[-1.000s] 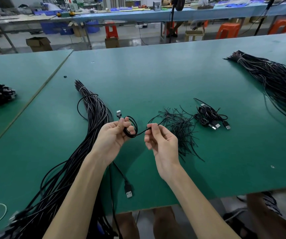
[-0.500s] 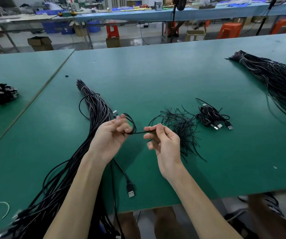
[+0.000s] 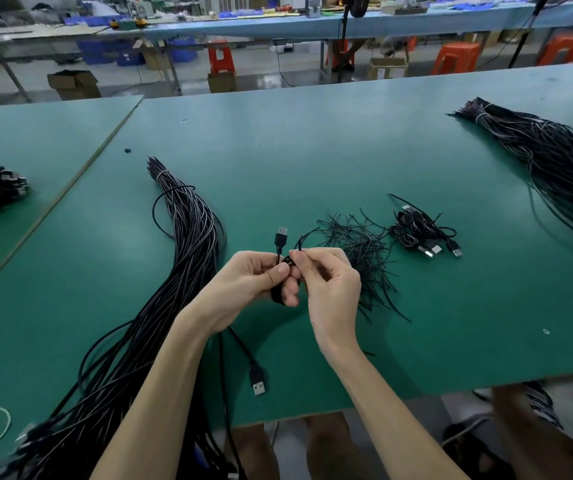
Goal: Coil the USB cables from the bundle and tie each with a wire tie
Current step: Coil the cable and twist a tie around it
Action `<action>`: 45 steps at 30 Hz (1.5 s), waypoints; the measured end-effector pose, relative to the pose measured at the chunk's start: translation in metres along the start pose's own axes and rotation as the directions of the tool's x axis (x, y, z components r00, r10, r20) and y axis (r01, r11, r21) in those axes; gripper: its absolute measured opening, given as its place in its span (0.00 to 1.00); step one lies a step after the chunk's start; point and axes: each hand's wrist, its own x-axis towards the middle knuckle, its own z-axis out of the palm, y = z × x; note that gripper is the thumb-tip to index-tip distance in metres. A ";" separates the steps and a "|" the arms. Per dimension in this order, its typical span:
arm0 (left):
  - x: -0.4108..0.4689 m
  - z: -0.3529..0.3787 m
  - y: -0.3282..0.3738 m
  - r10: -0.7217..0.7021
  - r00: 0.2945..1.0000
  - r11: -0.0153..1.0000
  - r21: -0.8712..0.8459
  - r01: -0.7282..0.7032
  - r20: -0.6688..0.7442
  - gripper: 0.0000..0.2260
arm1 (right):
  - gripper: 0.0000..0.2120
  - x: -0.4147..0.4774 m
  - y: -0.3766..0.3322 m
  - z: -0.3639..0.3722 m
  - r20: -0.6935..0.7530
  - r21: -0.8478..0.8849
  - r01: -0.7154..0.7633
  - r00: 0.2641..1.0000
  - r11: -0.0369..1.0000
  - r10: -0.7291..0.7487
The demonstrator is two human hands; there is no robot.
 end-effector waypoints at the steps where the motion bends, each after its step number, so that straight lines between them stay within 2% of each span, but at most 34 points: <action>1: 0.000 0.000 0.000 -0.010 1.000 1.000 -0.026 0.010 -0.009 0.10 | 0.04 0.000 -0.001 0.001 0.020 0.017 0.003 1.000 1.000 -0.003; 7: 0.003 -0.002 -0.002 -0.022 0.998 0.996 -0.086 0.017 -0.055 0.14 | 0.06 -0.001 -0.004 0.004 0.125 0.088 -0.020 0.992 0.996 0.009; 13: 0.003 -0.003 -0.002 -0.042 0.985 0.992 -0.128 0.020 -0.166 0.15 | 0.08 -0.002 -0.003 0.005 0.206 -0.008 0.068 0.976 0.998 -0.065; 19: 0.003 -0.005 -0.002 -0.119 0.984 0.967 -0.242 0.084 -0.135 0.15 | 0.09 -0.002 -0.003 0.004 0.216 0.058 -0.028 0.976 0.998 0.015; 23: 0.002 -0.007 -0.002 -0.149 0.985 0.942 -0.314 0.116 -0.084 0.13 | 0.05 -0.002 -0.002 0.005 0.230 0.094 -0.054 0.973 0.994 0.031; 25: 0.002 -0.008 -0.002 -0.143 0.988 0.938 -0.327 0.114 -0.064 0.13 | 0.09 -0.001 -0.001 0.005 0.254 0.098 -0.065 0.966 0.993 0.038; 28: 0.004 -0.008 -0.001 -0.146 0.983 0.940 -0.327 0.101 -0.116 0.12 | 0.17 -0.001 -0.001 0.005 0.292 0.059 -0.068 0.955 0.996 0.048; 31: 0.005 -0.008 -0.002 -0.158 0.976 0.943 -0.317 0.104 -0.149 0.15 | 0.19 -0.002 -0.001 0.005 0.287 0.071 -0.089 0.956 0.993 0.065; 37: 0.006 -0.012 -0.003 -0.158 0.971 0.904 -0.421 0.070 -0.178 0.11 | 0.14 -0.001 0.002 0.006 0.254 0.042 -0.099 0.963 0.994 0.086; 41: 0.007 -0.018 -0.005 -0.092 0.982 0.898 -0.439 0.010 -0.167 0.08 | 0.15 -0.001 0.002 0.006 0.265 0.159 -0.150 0.959 0.976 0.104; 45: 0.003 -0.020 -0.004 -0.060 0.997 0.885 -0.465 0.031 -0.047 0.07 | 0.12 0.000 0.005 0.005 0.224 0.108 -0.088 0.973 0.990 0.062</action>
